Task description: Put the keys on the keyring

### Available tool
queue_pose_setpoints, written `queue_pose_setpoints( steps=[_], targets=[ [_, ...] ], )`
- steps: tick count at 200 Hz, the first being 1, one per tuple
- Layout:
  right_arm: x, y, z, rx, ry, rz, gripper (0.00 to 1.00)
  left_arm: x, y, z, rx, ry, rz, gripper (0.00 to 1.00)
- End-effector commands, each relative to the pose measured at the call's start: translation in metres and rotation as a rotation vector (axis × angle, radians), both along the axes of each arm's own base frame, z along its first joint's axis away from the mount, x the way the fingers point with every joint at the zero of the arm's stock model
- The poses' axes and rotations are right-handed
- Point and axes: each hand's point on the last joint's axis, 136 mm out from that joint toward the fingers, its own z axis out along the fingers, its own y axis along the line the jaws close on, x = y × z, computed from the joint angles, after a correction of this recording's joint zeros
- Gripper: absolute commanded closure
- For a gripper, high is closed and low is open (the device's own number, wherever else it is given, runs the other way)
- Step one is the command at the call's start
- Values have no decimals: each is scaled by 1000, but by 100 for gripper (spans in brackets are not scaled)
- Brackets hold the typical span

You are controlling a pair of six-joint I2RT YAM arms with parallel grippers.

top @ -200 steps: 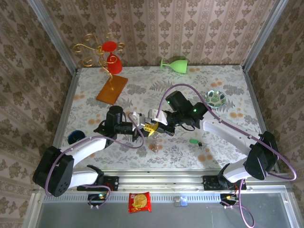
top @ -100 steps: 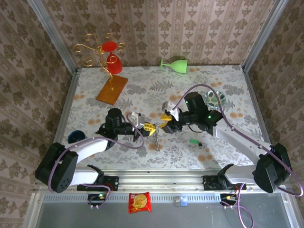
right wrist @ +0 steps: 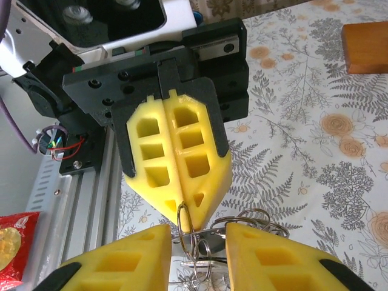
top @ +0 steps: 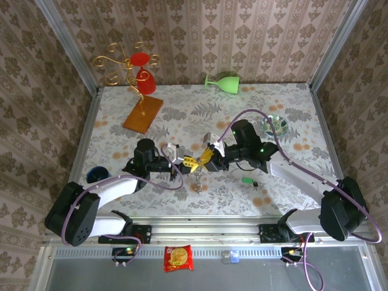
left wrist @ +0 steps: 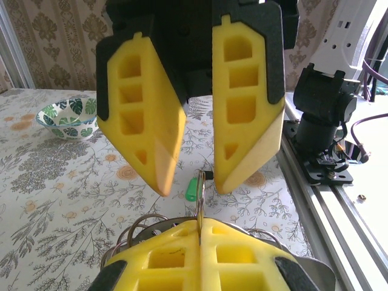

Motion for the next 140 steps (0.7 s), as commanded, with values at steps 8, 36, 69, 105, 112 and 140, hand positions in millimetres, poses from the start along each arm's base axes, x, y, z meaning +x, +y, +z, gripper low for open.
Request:
queue_pose_setpoints(
  steps=[8,36,69,105,112,140],
  targets=[
    [-5,6,-6,0,3,33,83,0,1,5,-22,-17,-9,100],
    [-4,8,-3,-13,-26,37,100,2,2,5,-18,-19,7,100],
    [-9,6,-4,-119,-86,70,100,9,6,4,34,-39,58,77],
    [-14,8,-13,-281,-136,138,100,2,10,2,135,-61,10,78],
    [-17,7,-15,-307,-130,151,100,1,10,2,142,-65,3,79],
    [-19,14,-11,-332,-157,186,100,1,9,5,153,-68,-16,84]
  ],
)
